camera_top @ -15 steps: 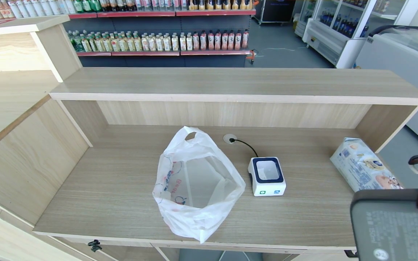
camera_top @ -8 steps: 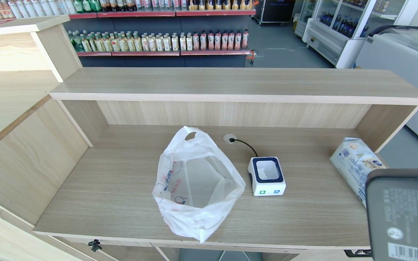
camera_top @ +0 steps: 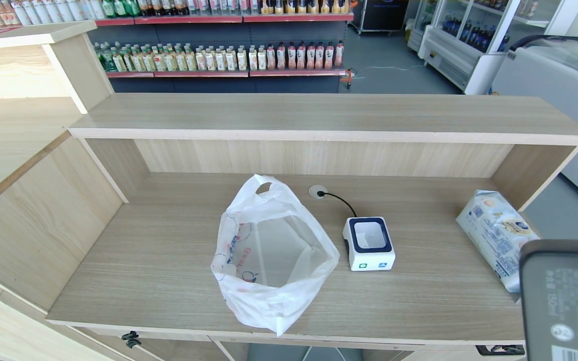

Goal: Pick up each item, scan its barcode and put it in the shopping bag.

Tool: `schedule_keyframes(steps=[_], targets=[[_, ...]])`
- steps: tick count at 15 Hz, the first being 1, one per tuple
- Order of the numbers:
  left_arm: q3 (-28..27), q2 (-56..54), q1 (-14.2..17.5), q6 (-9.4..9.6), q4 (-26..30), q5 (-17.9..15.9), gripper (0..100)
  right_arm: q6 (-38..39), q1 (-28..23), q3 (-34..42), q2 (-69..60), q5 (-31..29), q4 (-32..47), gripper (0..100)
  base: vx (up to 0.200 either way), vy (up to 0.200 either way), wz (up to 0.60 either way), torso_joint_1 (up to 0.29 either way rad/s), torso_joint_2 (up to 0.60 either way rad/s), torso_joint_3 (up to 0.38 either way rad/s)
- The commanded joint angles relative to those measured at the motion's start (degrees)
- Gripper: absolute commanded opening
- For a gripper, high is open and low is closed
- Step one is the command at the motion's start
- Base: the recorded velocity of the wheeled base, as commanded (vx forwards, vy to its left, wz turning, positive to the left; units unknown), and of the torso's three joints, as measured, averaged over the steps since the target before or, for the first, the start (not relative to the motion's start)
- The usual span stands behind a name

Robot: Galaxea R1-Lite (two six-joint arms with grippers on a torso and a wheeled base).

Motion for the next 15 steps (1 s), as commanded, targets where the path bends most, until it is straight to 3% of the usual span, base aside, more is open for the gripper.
schedule_keyframes(steps=[1,3,4,5,6,7,8,9,10,11,14,15], targets=[[0.0,0.0,0.0,0.00,0.0,0.0,100,0.3,-0.2,0.9,-1.3,-0.6,1.4,0,0.000,0.000,0.00,0.000,0.00,0.000],[0.0,0.0,0.0,0.00,0.0,0.0,100,1.8,-3.9,-1.1,-5.7,-7.4,15.6,0,0.000,0.000,0.00,0.000,0.00,0.000],[0.0,0.0,0.0,0.00,0.0,0.1,100,2.2,-5.1,-2.0,-5.9,-9.1,18.1,0,0.000,0.000,0.00,0.000,0.00,0.000],[0.0,0.0,0.0,0.00,0.0,0.1,100,3.7,-11.3,-3.7,-6.4,-14.9,23.8,0,0.000,0.000,0.00,0.000,0.00,0.000],[0.0,0.0,0.0,0.00,0.0,0.0,100,4.7,-13.5,-4.1,-6.3,-16.1,24.5,0,0.000,0.000,0.00,0.000,0.00,0.000],[0.0,0.0,0.0,0.00,0.0,0.1,100,9.8,-21.1,-6.0,-7.2,-18.8,27.5,0,0.000,0.000,0.00,0.000,0.00,0.000],[0.0,0.0,0.0,0.00,0.0,0.1,100,9.8,-21.1,-6.0,-7.2,-18.8,27.5,0,0.000,0.000,0.00,0.000,0.00,0.000],[0.0,0.0,0.0,0.00,0.0,0.1,100,16.4,-33.6,-8.6,-9.4,-19.6,35.3,0,0.000,0.000,0.00,0.000,0.00,0.000],[0.0,0.0,0.0,0.00,0.0,0.0,100,19.4,-39.9,-9.2,-9.6,-20.4,38.6,0,0.000,0.000,0.00,0.000,0.00,0.000],[0.0,0.0,0.0,0.00,0.0,0.0,100,22.5,-44.3,-9.1,-9.9,-24.8,41.8,0,0.000,0.000,0.00,0.000,0.00,0.000],[0.0,0.0,0.0,0.00,0.0,0.0,100,30.7,-44.0,-9.7,-10.0,-44.2,49.1,0,0.000,0.000,0.00,0.000,0.00,0.000],[0.0,0.0,0.0,0.00,0.0,0.0,100,30.7,-41.2,-12.1,-8.5,-57.3,56.4,0,0.000,0.000,0.00,0.000,0.00,0.000]])
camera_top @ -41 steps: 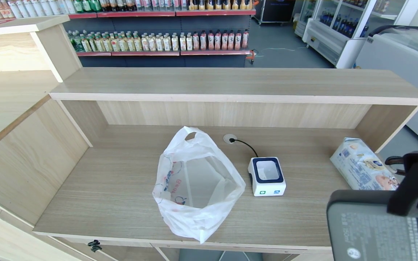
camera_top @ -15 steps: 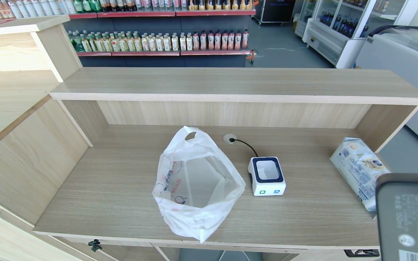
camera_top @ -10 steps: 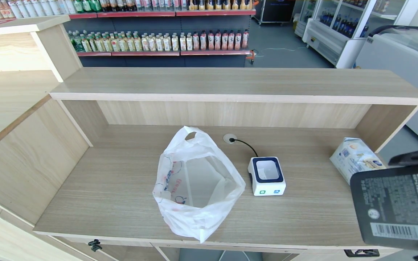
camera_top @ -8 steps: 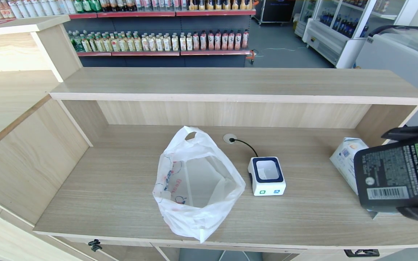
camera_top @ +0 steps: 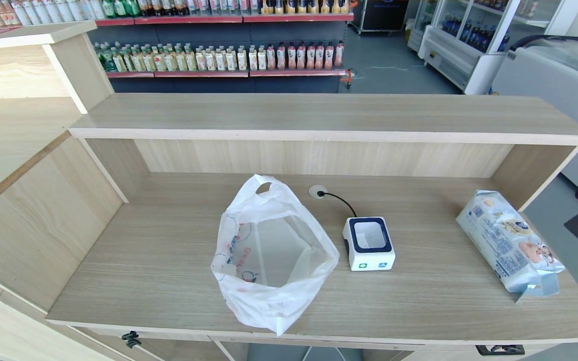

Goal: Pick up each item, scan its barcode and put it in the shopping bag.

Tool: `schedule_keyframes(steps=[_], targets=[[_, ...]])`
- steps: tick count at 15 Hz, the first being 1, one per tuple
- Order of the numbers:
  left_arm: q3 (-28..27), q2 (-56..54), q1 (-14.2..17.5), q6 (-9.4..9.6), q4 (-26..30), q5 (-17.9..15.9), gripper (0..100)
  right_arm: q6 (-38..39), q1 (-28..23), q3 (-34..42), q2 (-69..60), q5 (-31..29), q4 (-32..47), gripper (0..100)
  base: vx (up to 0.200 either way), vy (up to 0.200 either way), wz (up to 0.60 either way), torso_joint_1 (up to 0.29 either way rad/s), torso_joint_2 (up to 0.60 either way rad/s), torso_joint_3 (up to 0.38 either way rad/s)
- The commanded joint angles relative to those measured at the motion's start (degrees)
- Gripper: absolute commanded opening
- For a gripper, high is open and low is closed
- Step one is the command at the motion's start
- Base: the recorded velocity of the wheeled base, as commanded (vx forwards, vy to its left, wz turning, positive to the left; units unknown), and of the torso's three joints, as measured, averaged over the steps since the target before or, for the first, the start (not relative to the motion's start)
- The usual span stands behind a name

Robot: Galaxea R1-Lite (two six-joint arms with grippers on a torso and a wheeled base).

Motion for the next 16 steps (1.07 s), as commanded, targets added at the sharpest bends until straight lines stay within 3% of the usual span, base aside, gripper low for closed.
schedule_keyframes(steps=[1,3,6,10,13,16], targets=[[0.0,0.0,0.0,0.00,0.0,0.0,100,2.4,6.0,-2.9,1.2,-14.4,8.4,0,0.000,0.000,0.00,0.000,0.00,0.000],[0.0,0.0,0.0,0.00,-0.1,0.0,100,2.5,12.0,-0.5,-0.2,-17.7,8.4,0,0.000,0.000,0.00,0.000,0.00,0.000],[0.0,0.0,0.0,0.00,0.0,0.0,100,2.8,14.4,0.2,-0.9,-18.7,8.1,0,0.000,0.000,0.00,0.000,0.00,0.000],[0.0,0.0,0.0,0.00,-0.1,0.1,100,3.4,19.4,-1.2,3.5,-31.7,7.7,0,0.000,0.000,0.00,0.000,0.00,0.000],[0.0,0.0,0.0,0.00,0.0,0.0,100,3.4,20.2,-2.0,5.0,-32.2,7.8,0,0.000,0.000,0.00,0.000,0.00,0.000],[0.0,0.0,0.0,0.00,0.0,0.0,100,3.0,20.4,-1.9,5.1,-32.4,7.1,0,0.000,0.000,0.60,0.001,0.00,0.005]])
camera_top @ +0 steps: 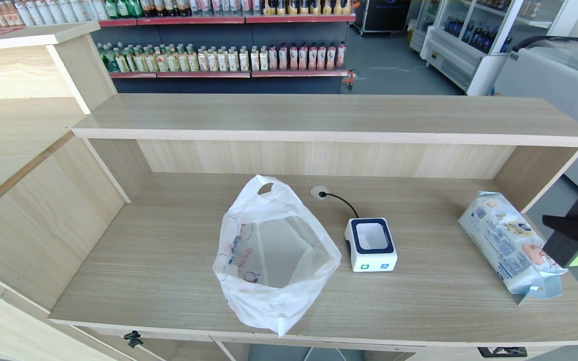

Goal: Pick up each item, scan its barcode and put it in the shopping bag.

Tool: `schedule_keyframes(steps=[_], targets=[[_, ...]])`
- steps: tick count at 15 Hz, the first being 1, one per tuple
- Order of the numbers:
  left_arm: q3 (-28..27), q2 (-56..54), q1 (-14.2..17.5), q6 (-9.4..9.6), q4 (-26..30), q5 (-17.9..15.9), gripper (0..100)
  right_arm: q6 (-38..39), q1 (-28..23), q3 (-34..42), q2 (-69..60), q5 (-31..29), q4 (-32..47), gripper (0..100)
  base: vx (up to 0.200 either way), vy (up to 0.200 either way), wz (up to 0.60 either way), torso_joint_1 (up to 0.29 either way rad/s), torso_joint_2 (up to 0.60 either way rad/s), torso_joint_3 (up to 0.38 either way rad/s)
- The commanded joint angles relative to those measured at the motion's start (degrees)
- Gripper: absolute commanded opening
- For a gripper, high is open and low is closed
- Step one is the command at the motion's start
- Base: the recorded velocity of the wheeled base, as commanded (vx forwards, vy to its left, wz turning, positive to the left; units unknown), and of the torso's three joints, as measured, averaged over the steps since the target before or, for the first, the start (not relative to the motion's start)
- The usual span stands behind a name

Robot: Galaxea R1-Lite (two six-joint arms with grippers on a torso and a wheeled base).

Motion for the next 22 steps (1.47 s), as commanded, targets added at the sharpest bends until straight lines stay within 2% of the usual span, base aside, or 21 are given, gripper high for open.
schedule_keyframes(steps=[1,5,7,10,12,17,20,22], targets=[[0.0,0.0,0.0,0.00,-0.1,0.0,100,-0.1,0.2,0.2,0.9,0.0,-0.4,0,0.000,0.000,0.60,-0.002,0.00,0.007],[0.0,0.0,0.0,0.00,0.0,0.0,100,0.5,-0.2,0.5,1.7,0.3,-0.6,0,0.000,0.000,0.60,0.006,0.00,0.002],[0.0,0.0,0.0,0.00,0.0,0.0,100,2.8,-1.6,0.5,3.7,0.7,-0.5,0,0.000,0.000,0.00,0.000,0.00,0.000],[0.0,0.0,0.0,0.00,0.0,0.0,100,11.6,-2.8,0.0,6.4,5.6,-2.9,0,0.000,0.000,0.00,0.000,0.00,0.000],[0.0,0.0,0.0,0.00,0.0,0.1,100,13.1,-4.1,-1.5,10.4,5.4,-4.2,0,0.000,0.000,0.00,0.000,0.00,0.000],[0.0,0.0,0.0,0.00,0.0,0.0,100,22.9,-5.5,-4.0,18.9,5.3,-3.5,0,0.000,0.000,0.00,0.000,0.00,0.000],[0.0,0.0,0.0,0.00,-0.1,0.1,100,28.5,-5.1,-7.3,20.7,5.3,3.0,0,0.000,0.000,0.00,0.000,0.00,0.000],[0.0,0.0,0.0,0.00,-0.1,0.0,100,30.1,-4.9,-7.6,22.6,5.1,4.1,0,0.000,0.000,0.00,0.000,0.00,0.000]])
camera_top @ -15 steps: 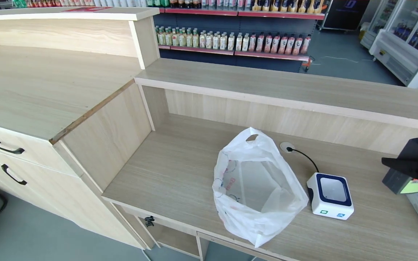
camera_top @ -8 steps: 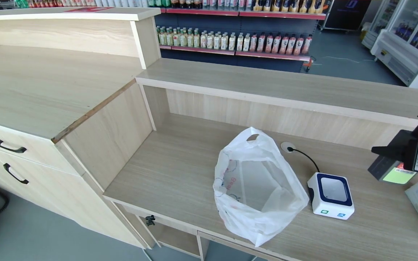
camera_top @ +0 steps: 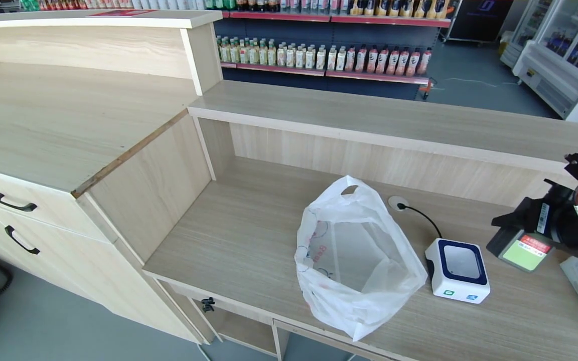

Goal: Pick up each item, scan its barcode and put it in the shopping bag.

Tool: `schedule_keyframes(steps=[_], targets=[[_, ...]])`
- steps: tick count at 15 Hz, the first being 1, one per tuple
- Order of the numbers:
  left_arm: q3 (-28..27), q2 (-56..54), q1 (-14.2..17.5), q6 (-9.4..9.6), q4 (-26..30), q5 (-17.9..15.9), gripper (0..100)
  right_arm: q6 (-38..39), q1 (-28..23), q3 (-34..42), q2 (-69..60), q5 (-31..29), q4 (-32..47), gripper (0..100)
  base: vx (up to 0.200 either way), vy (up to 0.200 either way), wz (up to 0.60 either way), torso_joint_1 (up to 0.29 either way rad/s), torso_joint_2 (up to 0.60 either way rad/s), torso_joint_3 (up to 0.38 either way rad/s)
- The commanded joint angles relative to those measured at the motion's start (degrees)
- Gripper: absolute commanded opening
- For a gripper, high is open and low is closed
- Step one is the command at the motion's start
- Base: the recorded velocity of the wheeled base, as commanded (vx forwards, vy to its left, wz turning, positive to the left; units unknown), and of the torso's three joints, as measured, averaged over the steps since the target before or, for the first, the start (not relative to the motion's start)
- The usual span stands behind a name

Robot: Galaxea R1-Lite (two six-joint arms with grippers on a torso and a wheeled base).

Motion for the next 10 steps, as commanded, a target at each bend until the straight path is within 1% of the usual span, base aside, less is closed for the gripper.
schedule_keyframes(steps=[1,4,10], targets=[[0.0,0.0,0.0,0.00,0.0,0.0,100,0.7,0.1,-0.6,3.5,-0.5,-0.2,0,0.000,0.000,0.00,0.000,0.00,0.000],[0.0,0.0,0.0,0.00,0.0,0.0,100,2.3,0.1,-3.7,9.1,-3.0,-0.8,0,0.000,0.000,0.00,0.000,0.00,0.000],[0.0,0.0,0.0,0.00,0.0,0.0,100,2.0,1.5,-3.9,15.8,-3.2,-4.3,0,0.000,0.000,0.00,0.000,0.00,0.000]])
